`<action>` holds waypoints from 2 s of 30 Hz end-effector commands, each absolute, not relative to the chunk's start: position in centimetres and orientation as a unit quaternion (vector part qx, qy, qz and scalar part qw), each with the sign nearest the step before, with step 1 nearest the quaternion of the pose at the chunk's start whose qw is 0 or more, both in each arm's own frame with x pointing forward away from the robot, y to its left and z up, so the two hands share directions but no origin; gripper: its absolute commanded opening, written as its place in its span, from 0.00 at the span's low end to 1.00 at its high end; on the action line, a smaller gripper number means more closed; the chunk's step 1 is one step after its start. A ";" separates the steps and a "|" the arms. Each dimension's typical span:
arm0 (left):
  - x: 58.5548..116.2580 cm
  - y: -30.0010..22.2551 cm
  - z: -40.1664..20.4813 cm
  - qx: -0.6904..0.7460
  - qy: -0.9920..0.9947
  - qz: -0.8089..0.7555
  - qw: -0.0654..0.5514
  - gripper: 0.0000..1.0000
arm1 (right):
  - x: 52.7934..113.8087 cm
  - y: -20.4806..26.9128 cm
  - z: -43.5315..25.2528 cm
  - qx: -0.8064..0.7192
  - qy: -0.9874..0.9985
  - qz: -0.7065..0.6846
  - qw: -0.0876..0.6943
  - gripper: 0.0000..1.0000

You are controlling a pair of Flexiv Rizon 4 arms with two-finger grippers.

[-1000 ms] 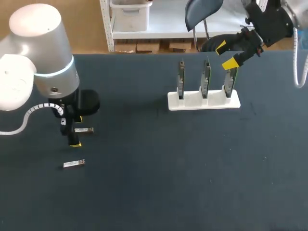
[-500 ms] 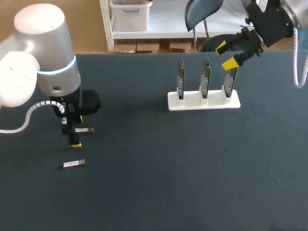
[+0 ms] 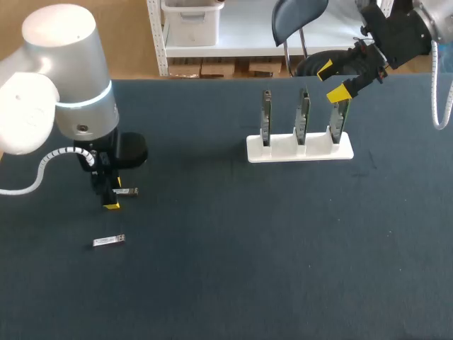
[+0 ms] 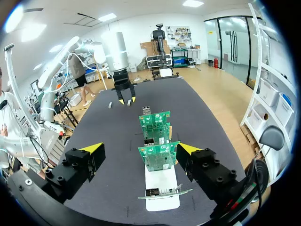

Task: Pick up the optical module with the left hand, and insert it into the network port with the right hand.

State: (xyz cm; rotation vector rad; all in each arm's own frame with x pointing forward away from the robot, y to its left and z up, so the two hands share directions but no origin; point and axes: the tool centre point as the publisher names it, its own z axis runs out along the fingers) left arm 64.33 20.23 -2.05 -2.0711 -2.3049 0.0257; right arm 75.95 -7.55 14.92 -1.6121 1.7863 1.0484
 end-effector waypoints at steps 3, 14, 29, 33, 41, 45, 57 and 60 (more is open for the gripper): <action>64.9 20.1 -2.5 -0.672 -0.740 0.010 0.024 0.00 | 76.0 -7.5 14.9 -0.594 0.658 0.385 0.256 1.00; 66.5 18.9 -1.4 -0.676 -0.737 0.006 0.004 0.00 | 76.0 -7.5 14.9 -0.594 0.658 0.385 0.256 1.00; 76.1 12.6 7.9 -0.572 -0.777 0.119 -0.237 0.00 | 76.0 -7.5 14.9 -0.594 0.658 0.385 0.256 1.00; 78.8 9.7 11.5 -0.553 -0.756 0.155 -0.315 0.00 | 76.0 -7.5 14.9 -0.594 0.658 0.385 0.256 1.00; 82.4 3.7 17.4 -0.523 -0.703 0.214 -0.431 0.00 | 76.0 -7.5 14.9 -0.594 0.658 0.385 0.256 1.00; 82.9 1.0 19.8 -0.518 -0.672 0.248 -0.468 0.00 | 76.0 -7.5 14.9 -0.594 0.658 0.385 0.256 1.00; 82.4 -6.9 21.6 -0.544 -0.607 0.309 -0.490 0.00 | 76.0 -7.5 14.9 -0.594 0.658 0.385 0.256 1.00; 82.1 -8.7 21.9 -0.540 -0.591 0.340 -0.493 0.00 | 76.0 -7.5 14.9 -0.594 0.658 0.385 0.256 1.00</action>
